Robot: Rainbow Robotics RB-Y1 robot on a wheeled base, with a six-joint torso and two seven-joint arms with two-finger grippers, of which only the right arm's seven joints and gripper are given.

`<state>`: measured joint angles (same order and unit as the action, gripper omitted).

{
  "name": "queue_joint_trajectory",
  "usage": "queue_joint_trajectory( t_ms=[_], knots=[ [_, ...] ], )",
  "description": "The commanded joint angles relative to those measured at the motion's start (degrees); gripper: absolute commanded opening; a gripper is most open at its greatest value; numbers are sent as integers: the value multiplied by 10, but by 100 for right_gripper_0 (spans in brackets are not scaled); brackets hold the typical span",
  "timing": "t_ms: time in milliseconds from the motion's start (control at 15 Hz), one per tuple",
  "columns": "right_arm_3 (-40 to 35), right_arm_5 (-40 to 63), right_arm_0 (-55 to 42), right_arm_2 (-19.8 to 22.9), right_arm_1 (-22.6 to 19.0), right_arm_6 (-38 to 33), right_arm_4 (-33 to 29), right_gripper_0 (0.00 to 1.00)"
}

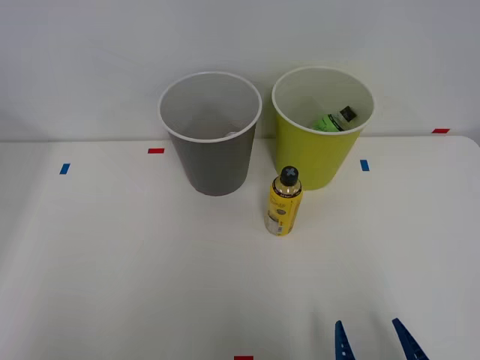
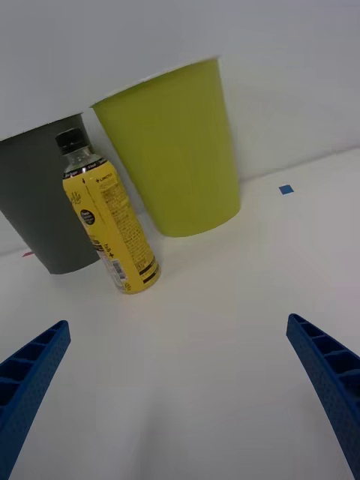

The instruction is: Put cans in the gray bin, plastic bottles in the light green bin

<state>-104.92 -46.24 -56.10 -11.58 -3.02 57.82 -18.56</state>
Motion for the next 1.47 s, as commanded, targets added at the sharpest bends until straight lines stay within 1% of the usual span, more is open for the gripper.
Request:
queue_joint_trajectory(
  t_ms=[67, 267, 667, 867, 1133, 1267, 1467],
  knots=[
    [0, 0, 1, -30, -19, 83, 83, 100],
    [0, 0, 4, -35, -30, 133, 140, 100],
    [0, -4, 3, -47, -45, 244, 230, 100],
    [0, -4, 3, -49, -49, 252, 237, 100],
    [0, -4, 5, -49, -52, 250, 226, 100],
    [0, -4, 5, -43, -55, 254, 210, 100],
    [0, -4, 5, -43, -55, 254, 210, 100]
  ],
)
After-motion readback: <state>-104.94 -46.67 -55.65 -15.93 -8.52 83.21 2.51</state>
